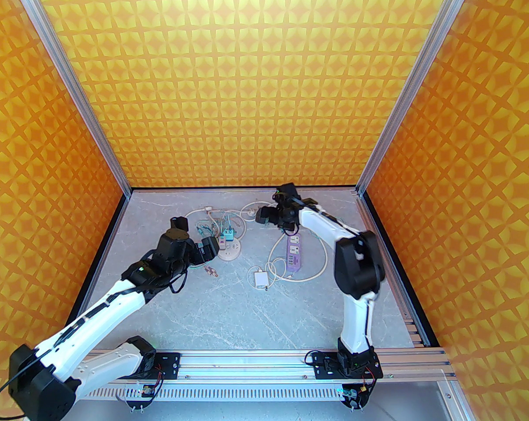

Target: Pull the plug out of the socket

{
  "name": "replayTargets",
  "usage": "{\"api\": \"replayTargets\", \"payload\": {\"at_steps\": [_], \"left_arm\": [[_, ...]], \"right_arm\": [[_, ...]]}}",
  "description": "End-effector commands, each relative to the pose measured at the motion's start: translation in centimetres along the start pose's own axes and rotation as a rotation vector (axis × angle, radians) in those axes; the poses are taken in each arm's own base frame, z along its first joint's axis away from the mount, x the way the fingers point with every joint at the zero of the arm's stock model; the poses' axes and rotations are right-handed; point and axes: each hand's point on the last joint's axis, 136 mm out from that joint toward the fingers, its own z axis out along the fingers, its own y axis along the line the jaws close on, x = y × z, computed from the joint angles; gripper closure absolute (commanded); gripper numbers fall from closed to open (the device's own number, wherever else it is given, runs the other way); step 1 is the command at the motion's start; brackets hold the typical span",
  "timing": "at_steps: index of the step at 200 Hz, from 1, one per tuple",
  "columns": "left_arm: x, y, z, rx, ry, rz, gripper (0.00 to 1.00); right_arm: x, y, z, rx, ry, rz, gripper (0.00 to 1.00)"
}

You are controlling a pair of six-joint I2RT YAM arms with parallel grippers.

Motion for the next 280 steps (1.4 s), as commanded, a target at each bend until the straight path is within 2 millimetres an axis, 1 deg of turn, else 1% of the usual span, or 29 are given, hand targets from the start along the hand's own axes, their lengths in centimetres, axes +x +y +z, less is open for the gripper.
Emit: {"api": "replayTargets", "payload": {"at_steps": [1,16,21,29,33,42,53,63,72,82,90,99,114,119,133,147,164,172,183,200,210,235,242,266,280], "left_arm": [[-0.1,0.3,1.1,-0.019,-0.002,0.037,0.01],[0.0,0.3,1.8,-0.022,0.002,0.050,0.00],[0.2,0.3,2.1,-0.023,0.010,0.058,0.03],[0.4,0.4,2.6,-0.033,0.024,0.072,0.07],[0.5,0.5,2.9,-0.037,0.030,0.079,0.09],[0.7,0.5,3.4,-0.044,0.042,0.091,0.11],[0.9,0.6,4.1,-0.054,0.056,0.102,0.12],[0.9,0.5,4.6,-0.059,0.065,0.114,0.14],[1.1,0.3,5.1,-0.054,0.080,0.122,0.16],[1.2,-0.3,5.7,-0.036,0.097,0.131,0.25],[1.4,-0.6,6.2,-0.029,0.113,0.139,0.28],[1.5,-0.9,6.8,-0.025,0.127,0.149,0.31],[1.7,-0.8,7.9,-0.040,0.150,0.164,0.39],[1.8,-0.8,8.3,-0.044,0.157,0.175,0.40],[2.0,-0.7,9.3,-0.062,0.174,0.200,0.44],[1.9,-0.7,10.2,-0.077,0.187,0.228,0.50],[2.0,-0.6,11.3,-0.110,0.206,0.271,0.49],[1.9,-0.5,11.8,-0.124,0.213,0.286,0.49],[1.9,-0.4,12.5,-0.142,0.222,0.304,0.49],[1.8,-0.2,13.4,-0.170,0.231,0.324,0.49],[1.7,-0.2,13.9,-0.178,0.234,0.334,0.50],[1.9,-0.1,15.0,-0.202,0.254,0.349,0.50],[2.0,0.0,15.2,-0.205,0.259,0.349,0.52],[2.5,-0.4,15.3,-0.202,0.268,0.352,0.53],[2.7,0.0,15.4,-0.221,0.279,0.347,0.53]], "right_arm": [[0.7,-0.1,-3.3,0.020,-0.027,-0.043,0.02],[1.1,0.6,-4.5,-0.007,-0.064,-0.061,0.01],[1.3,0.9,-4.8,-0.030,-0.077,-0.063,0.01],[1.6,2.1,-5.0,-0.107,-0.106,-0.067,0.01],[2.0,2.3,-4.9,-0.140,-0.112,-0.057,0.01],[1.8,2.6,-5.0,-0.188,-0.176,-0.025,0.02],[2.2,3.1,-4.9,-0.259,-0.219,0.004,0.01],[2.5,4.0,-4.7,-0.339,-0.227,0.033,0.01],[2.9,4.6,-4.0,-0.393,-0.205,0.061,0.02],[3.3,5.2,-3.1,-0.431,-0.174,0.078,0.02],[3.7,5.7,-2.5,-0.458,-0.151,0.080,0.11],[4.0,6.5,-1.8,-0.490,-0.136,0.081,0.28],[5.0,7.6,-0.4,-0.502,-0.103,0.091,0.57],[5.4,7.8,0.2,-0.494,-0.087,0.095,0.63],[6.5,8.3,1.8,-0.460,-0.053,0.096,0.63],[7.3,8.8,3.2,-0.429,-0.030,0.094,0.64],[7.9,9.3,4.3,-0.427,-0.012,0.107,0.65],[8.0,9.5,4.7,-0.438,-0.008,0.116,0.69],[8.1,9.8,5.1,-0.455,0.002,0.128,0.76],[8.5,9.9,5.8,-0.461,0.017,0.138,0.90],[8.7,9.8,6.1,-0.456,0.022,0.144,1.00],[9.0,9.9,6.8,-0.464,0.036,0.159,1.00],[9.1,9.8,6.9,-0.462,0.039,0.162,1.00],[9.2,9.8,7.2,-0.462,0.041,0.166,1.00],[9.3,9.9,7.5,-0.464,0.048,0.167,1.00]]}}
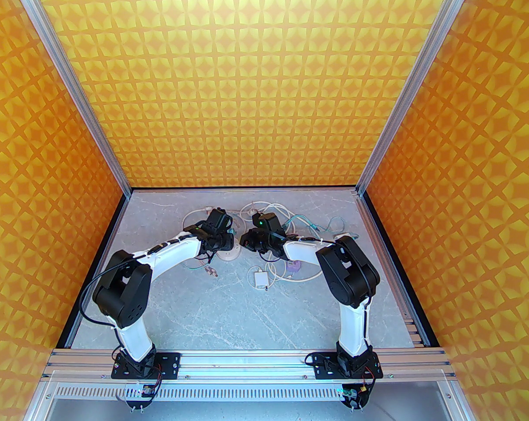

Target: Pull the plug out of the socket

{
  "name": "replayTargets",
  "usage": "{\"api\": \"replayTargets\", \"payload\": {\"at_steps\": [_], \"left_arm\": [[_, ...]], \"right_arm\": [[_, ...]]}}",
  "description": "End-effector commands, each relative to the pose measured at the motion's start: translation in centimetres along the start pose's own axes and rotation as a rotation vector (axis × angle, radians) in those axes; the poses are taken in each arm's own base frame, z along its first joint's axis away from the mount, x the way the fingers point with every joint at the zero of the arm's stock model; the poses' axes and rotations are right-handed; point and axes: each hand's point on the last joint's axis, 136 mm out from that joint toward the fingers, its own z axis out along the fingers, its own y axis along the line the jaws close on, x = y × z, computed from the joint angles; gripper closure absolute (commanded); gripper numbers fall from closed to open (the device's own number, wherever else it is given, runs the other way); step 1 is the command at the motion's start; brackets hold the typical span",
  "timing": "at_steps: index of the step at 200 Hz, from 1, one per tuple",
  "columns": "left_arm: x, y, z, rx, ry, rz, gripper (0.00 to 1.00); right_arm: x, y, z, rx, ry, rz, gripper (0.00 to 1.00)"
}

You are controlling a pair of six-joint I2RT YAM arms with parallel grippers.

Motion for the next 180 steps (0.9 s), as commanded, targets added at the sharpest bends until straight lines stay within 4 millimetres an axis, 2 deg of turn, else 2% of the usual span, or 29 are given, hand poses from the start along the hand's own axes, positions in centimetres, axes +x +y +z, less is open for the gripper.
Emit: {"api": "replayTargets", "payload": {"at_steps": [1,15,87,119,144,159,180], "left_arm": [[0.0,0.1,-0.1,-0.034,0.016,0.020,0.53],[0.1,0.6,0.1,-0.065,0.022,0.020,0.52],[-0.4,-0.2,2.1,-0.067,0.033,0.031,0.54],[-0.6,0.6,2.9,-0.115,0.028,0.027,0.54],[-0.6,1.0,3.4,-0.143,0.032,0.037,0.62],[-0.4,1.1,3.6,-0.150,0.038,0.038,0.73],[-0.1,1.2,3.6,-0.153,0.041,0.035,0.76]], "right_arm": [[-0.6,1.0,0.7,-0.042,-0.003,-0.001,1.00],[-0.5,1.0,1.0,-0.042,0.004,-0.001,1.00],[-0.4,1.0,0.6,-0.027,0.002,-0.013,1.00],[-0.3,1.4,1.0,-0.040,0.014,-0.012,1.00],[-0.1,2.0,1.7,-0.062,0.035,-0.003,1.00],[0.2,2.3,2.5,-0.073,0.057,0.006,1.00],[1.1,1.4,3.8,-0.040,0.093,0.031,1.00]]}}
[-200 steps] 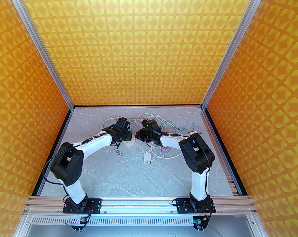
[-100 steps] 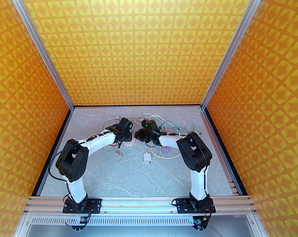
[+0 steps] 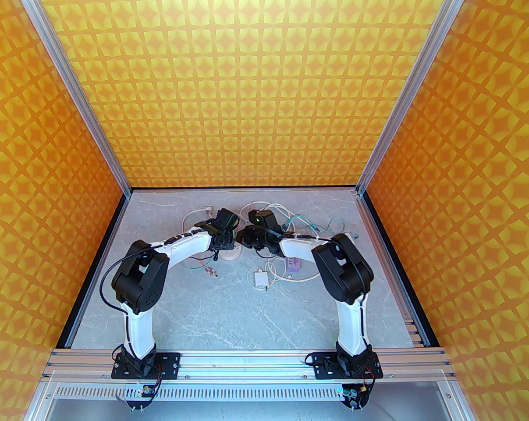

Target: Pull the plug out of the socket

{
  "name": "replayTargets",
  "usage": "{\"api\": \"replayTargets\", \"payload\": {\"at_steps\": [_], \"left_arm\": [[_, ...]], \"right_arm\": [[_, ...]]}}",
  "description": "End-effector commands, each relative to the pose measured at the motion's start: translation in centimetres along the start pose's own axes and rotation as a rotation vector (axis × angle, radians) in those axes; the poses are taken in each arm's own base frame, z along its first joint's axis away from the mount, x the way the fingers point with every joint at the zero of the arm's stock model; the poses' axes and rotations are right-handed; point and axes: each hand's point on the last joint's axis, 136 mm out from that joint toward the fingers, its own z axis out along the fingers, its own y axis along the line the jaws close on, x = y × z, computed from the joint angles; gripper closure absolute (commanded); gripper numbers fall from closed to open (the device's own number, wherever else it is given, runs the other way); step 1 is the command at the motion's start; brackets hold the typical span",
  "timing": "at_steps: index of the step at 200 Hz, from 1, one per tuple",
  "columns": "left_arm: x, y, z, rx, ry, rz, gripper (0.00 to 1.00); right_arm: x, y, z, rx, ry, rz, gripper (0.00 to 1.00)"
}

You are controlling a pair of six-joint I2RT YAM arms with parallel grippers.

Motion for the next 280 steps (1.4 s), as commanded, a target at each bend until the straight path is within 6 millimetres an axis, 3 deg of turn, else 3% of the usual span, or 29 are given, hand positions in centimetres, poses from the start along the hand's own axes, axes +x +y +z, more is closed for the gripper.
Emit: {"api": "replayTargets", "payload": {"at_steps": [1,37,87,132,162,201,250,280], "left_arm": [[0.2,0.2,0.3,-0.022,0.010,0.012,0.76],[0.1,0.2,0.2,-0.021,0.002,0.006,0.77],[0.4,0.1,0.6,-0.023,0.012,-0.001,0.77],[0.5,0.2,0.4,-0.024,0.012,-0.003,0.77],[0.3,0.2,-0.2,-0.019,0.002,-0.006,0.77],[-0.3,0.5,-1.2,-0.017,-0.006,-0.025,0.81],[-1.2,0.7,-2.5,0.031,-0.012,-0.090,0.84],[-1.8,-0.2,-3.2,0.006,-0.029,-0.008,0.87]], "right_arm": [[1.8,-0.9,1.9,0.018,0.070,0.044,1.00],[3.1,-2.9,2.3,0.059,0.083,0.090,1.00],[3.8,-2.3,0.7,0.061,0.071,0.094,1.00],[4.8,-1.0,1.1,0.056,0.103,0.072,1.00],[6.2,-4.0,2.1,0.172,0.139,0.099,1.00],[7.0,-7.5,1.2,0.322,0.125,0.097,1.00],[7.7,-8.9,1.1,0.372,0.143,0.087,1.00],[7.9,-9.3,1.3,0.378,0.151,0.092,1.00]]}}
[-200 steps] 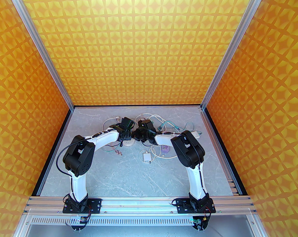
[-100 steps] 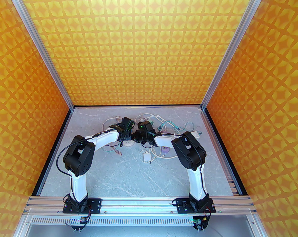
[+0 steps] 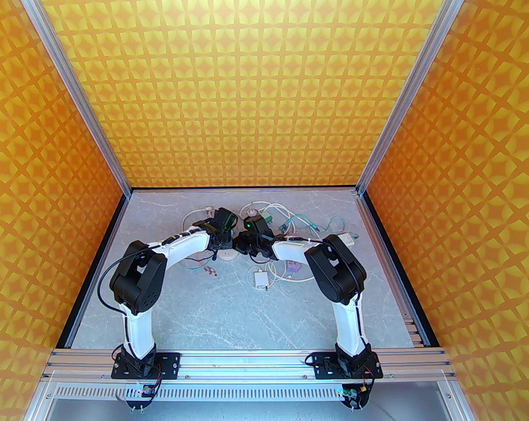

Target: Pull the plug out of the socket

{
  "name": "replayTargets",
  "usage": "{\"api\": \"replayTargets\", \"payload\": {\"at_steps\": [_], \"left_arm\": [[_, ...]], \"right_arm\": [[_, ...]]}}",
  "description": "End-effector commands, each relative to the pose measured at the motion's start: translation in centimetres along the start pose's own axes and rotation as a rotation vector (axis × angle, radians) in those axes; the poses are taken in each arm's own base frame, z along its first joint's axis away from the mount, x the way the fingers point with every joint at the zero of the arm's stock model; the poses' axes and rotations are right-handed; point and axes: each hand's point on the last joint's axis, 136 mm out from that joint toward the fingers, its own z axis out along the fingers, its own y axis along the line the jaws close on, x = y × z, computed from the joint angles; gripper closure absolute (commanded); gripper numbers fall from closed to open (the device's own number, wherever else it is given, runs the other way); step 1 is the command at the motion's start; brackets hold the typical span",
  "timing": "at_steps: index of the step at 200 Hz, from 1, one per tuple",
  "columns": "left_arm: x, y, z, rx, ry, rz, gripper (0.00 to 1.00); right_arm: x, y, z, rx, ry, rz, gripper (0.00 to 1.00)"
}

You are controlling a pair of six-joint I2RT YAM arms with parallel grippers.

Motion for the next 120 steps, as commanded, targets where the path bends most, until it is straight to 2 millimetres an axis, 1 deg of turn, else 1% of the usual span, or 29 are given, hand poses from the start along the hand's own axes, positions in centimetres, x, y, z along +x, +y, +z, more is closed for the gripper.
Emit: {"api": "replayTargets", "payload": {"at_steps": [1,14,26,46,68,83,103,120], "left_arm": [[-1.7,-1.0,-2.8,0.007,-0.044,0.040,0.87],[-1.8,-1.3,-2.9,-0.040,-0.053,0.096,0.88],[-1.5,-1.8,-2.9,-0.093,-0.059,0.165,0.89],[-1.0,-1.4,-2.3,-0.144,-0.045,0.200,0.90],[-0.5,-1.0,-2.1,-0.149,-0.039,0.200,0.90],[-0.5,-0.8,-2.2,-0.142,-0.036,0.172,0.91],[-0.5,-0.4,-2.2,-0.058,-0.015,0.085,0.91],[-0.8,0.0,-2.7,-0.001,-0.011,0.020,0.92]], "right_arm": [[4.7,-7.7,1.3,0.247,0.128,0.054,1.00],[4.7,-7.7,1.3,0.250,0.132,0.055,1.00],[4.7,-7.6,1.2,0.246,0.128,0.052,1.00],[4.6,-7.6,1.1,0.252,0.129,0.050,1.00],[4.7,-8.0,1.2,0.267,0.132,0.052,1.00],[4.9,-8.2,1.3,0.277,0.140,0.054,1.00],[5.0,-8.7,1.4,0.297,0.147,0.050,1.00],[5.1,-8.9,1.3,0.315,0.153,0.041,1.00]]}}
